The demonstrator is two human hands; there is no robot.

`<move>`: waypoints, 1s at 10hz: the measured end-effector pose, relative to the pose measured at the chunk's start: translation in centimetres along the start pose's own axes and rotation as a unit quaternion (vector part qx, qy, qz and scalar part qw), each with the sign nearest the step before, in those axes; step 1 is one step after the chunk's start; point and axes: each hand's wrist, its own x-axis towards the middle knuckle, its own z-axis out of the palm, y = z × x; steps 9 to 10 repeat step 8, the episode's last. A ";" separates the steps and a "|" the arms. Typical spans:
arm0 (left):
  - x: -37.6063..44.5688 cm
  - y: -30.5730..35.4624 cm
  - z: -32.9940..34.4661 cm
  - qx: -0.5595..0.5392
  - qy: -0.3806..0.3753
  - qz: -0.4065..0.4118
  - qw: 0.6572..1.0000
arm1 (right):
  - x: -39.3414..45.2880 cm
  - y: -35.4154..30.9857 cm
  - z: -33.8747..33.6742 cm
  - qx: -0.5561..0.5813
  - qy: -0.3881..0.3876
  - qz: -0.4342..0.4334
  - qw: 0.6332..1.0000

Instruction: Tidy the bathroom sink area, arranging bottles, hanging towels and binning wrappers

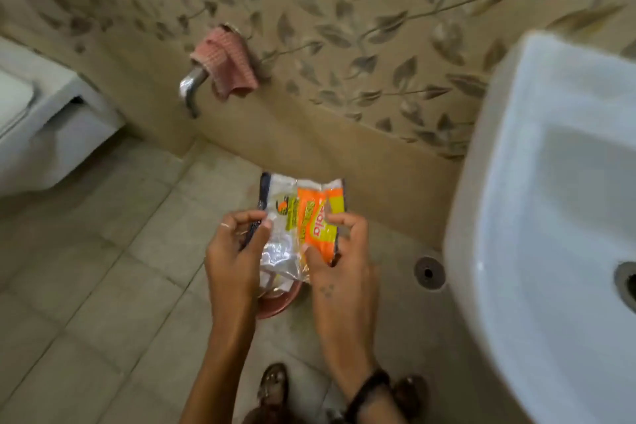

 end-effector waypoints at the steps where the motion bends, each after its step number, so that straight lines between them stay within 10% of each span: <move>1: 1.7 -9.0 -3.8 0.099 0.015 -0.081 0.992 | 1.2 6.3 7.1 -0.014 -0.061 0.085 0.994; 5: 10.5 -39.0 -11.1 0.424 -0.245 -0.176 0.854 | 8.2 31.3 25.4 -0.152 -0.283 0.154 0.934; 10: 7.0 -33.1 -11.6 0.380 -0.327 -0.162 0.850 | 3.2 28.0 22.4 -0.291 -0.316 0.017 0.903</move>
